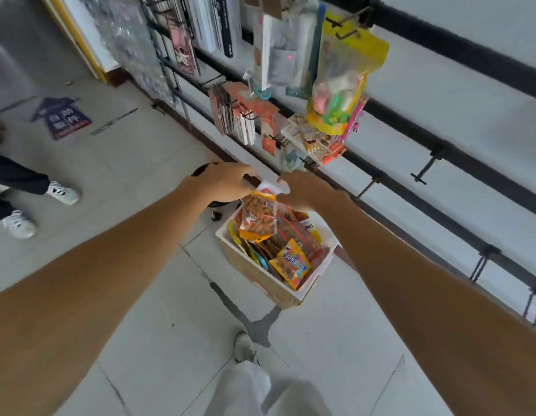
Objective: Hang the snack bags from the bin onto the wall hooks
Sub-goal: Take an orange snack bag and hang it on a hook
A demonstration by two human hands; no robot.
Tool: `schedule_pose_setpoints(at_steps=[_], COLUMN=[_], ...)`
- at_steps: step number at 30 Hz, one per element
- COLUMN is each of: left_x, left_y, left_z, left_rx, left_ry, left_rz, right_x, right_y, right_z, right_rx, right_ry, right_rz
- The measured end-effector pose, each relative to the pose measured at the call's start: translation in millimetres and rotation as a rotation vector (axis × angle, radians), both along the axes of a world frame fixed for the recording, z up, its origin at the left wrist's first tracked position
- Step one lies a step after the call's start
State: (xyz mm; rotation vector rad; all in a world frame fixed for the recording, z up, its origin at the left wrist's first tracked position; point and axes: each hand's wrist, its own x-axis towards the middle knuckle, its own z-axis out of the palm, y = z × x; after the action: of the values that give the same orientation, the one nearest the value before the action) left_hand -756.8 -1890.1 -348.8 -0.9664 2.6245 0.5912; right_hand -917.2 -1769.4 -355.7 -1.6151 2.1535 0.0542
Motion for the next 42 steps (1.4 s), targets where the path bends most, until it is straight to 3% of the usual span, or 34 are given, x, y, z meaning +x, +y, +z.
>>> schedule_pose_setpoints(at_steps=[10, 14, 17, 23, 32, 42], left_x=[14, 12, 9, 21, 32, 24], left_y=[-19, -23, -27, -21, -7, -4], left_z=[-132, -193, -238, -296, -288, -286], left_rx=[0.151, 0.227, 0.194, 0.054, 0.097, 0.050], left_ry=[-0.042, 0.091, 0.215, 0.161, 0.133, 0.093], left_rz=[0.156, 0.239, 0.226, 0.127, 0.141, 0.099], right_x=[-12, -20, -27, -15, -12, -8], right_y=[-47, -50, -50, -44, -48, -31], right_z=[-146, -211, -253, -318, -300, -311], right_rx=[0.221, 0.235, 0.149, 0.102, -0.072, 0.118], right_ry=[-0.097, -0.144, -0.157, -0.091, -0.147, -0.056], right_rz=[0.075, 0.108, 0.108, 0.169, 0.104, 0.152])
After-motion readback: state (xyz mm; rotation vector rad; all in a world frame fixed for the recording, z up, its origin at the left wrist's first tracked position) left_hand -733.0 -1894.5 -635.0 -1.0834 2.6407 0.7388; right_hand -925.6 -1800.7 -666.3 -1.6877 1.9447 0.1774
